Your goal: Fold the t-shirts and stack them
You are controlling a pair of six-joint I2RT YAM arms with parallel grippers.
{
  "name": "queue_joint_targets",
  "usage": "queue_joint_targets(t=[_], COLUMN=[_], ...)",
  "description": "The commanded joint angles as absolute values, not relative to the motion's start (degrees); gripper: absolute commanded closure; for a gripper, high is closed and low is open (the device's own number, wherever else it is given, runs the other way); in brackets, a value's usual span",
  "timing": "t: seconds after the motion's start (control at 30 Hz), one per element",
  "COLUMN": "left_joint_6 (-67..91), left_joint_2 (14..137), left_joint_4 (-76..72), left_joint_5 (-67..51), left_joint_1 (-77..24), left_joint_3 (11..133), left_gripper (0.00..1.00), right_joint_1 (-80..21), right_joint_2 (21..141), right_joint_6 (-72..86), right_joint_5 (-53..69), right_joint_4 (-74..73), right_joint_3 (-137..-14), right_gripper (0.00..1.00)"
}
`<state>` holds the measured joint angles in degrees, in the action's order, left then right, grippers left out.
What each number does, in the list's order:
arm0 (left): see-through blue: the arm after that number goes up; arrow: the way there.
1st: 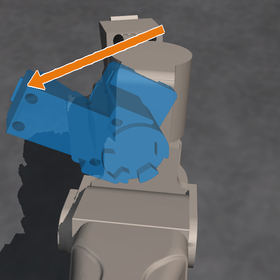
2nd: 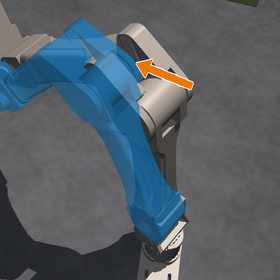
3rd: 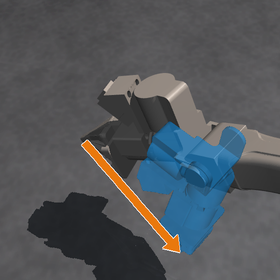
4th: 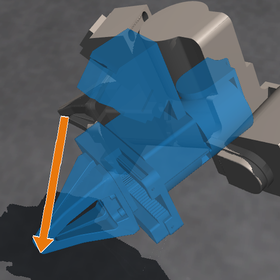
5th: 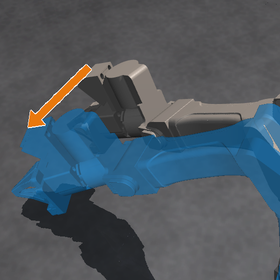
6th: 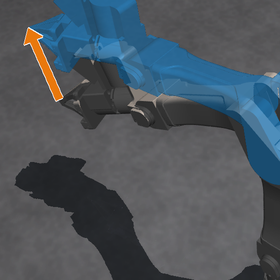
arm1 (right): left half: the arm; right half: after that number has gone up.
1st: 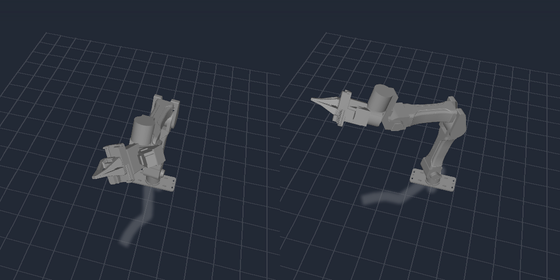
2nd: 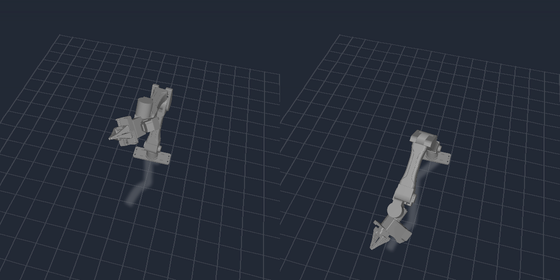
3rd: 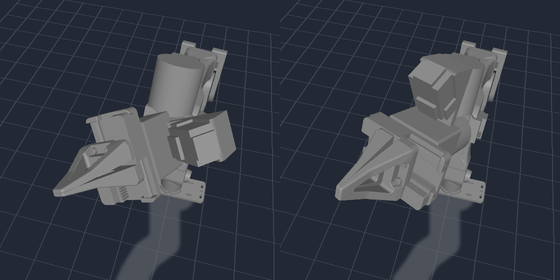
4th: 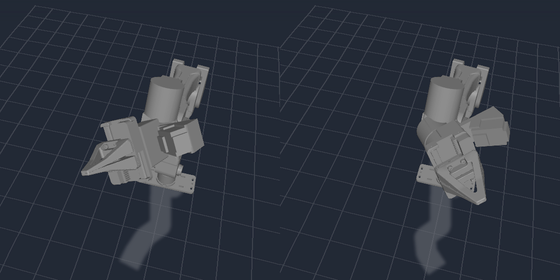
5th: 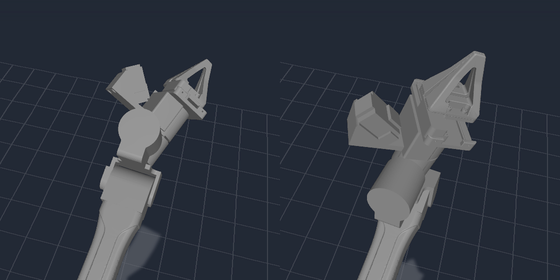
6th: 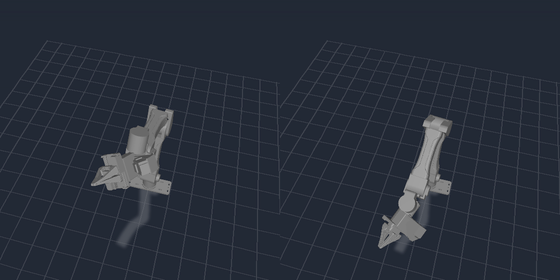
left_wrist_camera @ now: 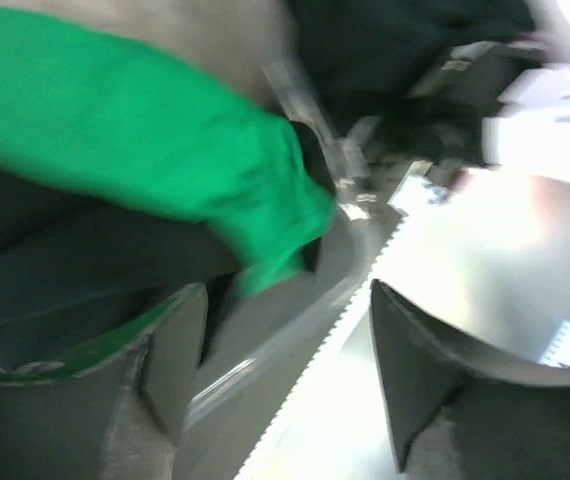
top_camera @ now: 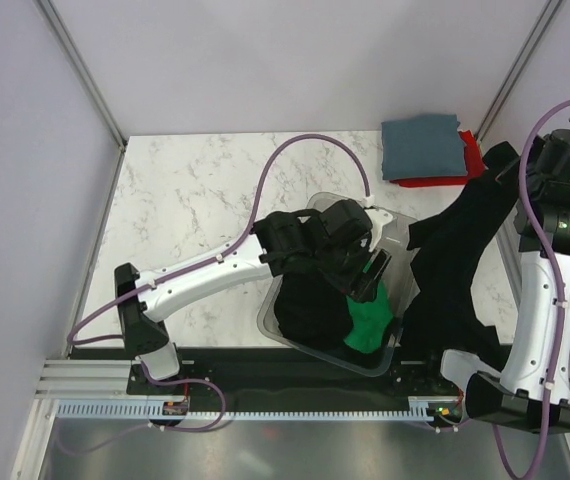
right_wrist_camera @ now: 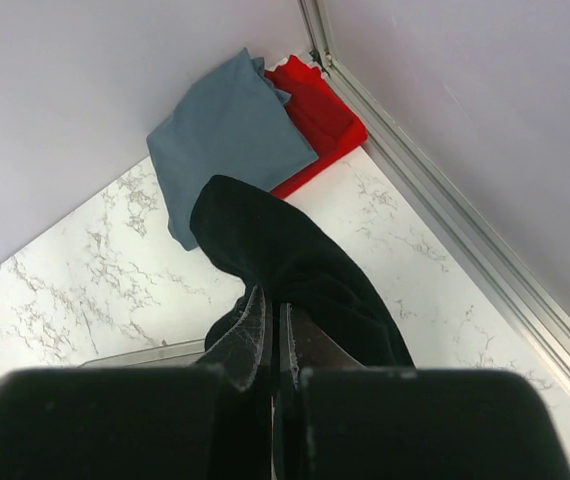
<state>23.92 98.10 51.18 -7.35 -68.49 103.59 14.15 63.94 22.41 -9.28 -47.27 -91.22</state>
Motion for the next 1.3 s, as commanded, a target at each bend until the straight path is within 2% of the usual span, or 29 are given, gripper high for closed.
queue_joint_targets(t=[0.0, 0.03, 0.13, 0.33, 0.5, 0.63, 0.83, 0.87, 0.97, 1.0, 1.07, 1.27], left_joint_6=[19.78, 19.95, 22.05, 24.35, 23.64, 24.96, 27.68, 27.86, 28.39, 28.65, 28.22, 25.41], left_joint_2=[95.28, 94.93, 92.73, 88.51, 89.64, 90.44, 90.26, 90.44, 91.58, 91.93, 92.72, 89.39], left_joint_4=[60.54, 61.95, 64.07, 61.71, 57.05, 50.30, 46.32, 45.62, 44.65, 44.21, 44.30, 51.14], left_joint_5=[6.56, 11.46, 14.84, 14.16, 11.61, 4.86, 0.89, 0.44, 0.26, 0.26, 0.26, 5.79], left_joint_1=[-68.12, -66.72, -60.68, -46.52, -44.91, -44.91, -44.91, -44.91, -44.91, -44.83, -44.47, -37.89], left_joint_3=[106.61, 106.18, 102.14, 87.82, 78.85, 71.57, 66.72, 66.36, 64.43, 63.99, 63.37, 64.25], left_gripper=[0.24, 0.22, 0.22, 0.24, 0.26, 0.30, 0.37, 0.39, 0.62, 0.77, 0.98, 0.98], right_joint_1=[14.50, 14.41, 14.50, 14.06, 13.89, 13.45, 12.75, 12.74, 12.66, 12.66, 12.66, 12.22], right_joint_2=[61.88, 61.53, 60.56, 58.45, 57.39, 56.69, 56.51, 56.43, 56.25, 56.16, 56.08, 55.28], right_joint_6=[23.38, 23.64, 24.43, 25.49, 26.37, 26.37, 26.19, 26.19, 26.10, 26.19, 26.10, 27.16], right_joint_5=[-8.01, -7.13, -3.96, 1.56, 4.22, 4.92, 5.10, 5.10, 5.54, 5.62, 5.97, 7.82], right_joint_4=[-45.09, -44.83, -43.68, -42.28, -40.78, -40.17, -39.82, -39.81, -39.46, -39.46, -39.29, -38.67], right_joint_3=[-89.65, -89.13, -86.93, -83.59, -79.90, -78.40, -77.34, -76.91, -76.29, -76.12, -75.67, -73.83], right_gripper=[1.00, 1.00, 1.00, 1.00, 1.00, 1.00, 1.00, 1.00, 1.00, 1.00, 1.00, 1.00])
